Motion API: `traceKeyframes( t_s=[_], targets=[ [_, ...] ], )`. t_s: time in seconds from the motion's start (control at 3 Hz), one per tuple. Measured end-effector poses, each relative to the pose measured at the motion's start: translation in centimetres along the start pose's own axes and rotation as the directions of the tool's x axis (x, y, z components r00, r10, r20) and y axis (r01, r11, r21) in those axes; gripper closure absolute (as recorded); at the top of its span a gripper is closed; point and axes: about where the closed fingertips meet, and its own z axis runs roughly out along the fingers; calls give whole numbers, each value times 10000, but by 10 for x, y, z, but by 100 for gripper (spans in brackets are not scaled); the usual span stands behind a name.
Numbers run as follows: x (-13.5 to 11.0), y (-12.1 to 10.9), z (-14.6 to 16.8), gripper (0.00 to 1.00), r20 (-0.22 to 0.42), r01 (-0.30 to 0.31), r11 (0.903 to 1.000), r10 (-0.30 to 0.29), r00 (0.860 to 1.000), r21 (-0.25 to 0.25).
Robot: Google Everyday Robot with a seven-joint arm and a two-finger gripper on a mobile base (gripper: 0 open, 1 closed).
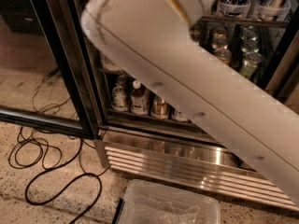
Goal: Pick coke can from top shelf of fridge
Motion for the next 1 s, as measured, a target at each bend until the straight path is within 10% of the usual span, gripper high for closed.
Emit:
traceKeyframes(
  t_s=[0.67, 1.0],
  targets=[
    [40, -56, -46, 100, -1187, -455, 9983, 408, 9921, -375],
    [32, -30, -62, 100, -775, 490, 9920, -582, 9953, -1160]
  ],
)
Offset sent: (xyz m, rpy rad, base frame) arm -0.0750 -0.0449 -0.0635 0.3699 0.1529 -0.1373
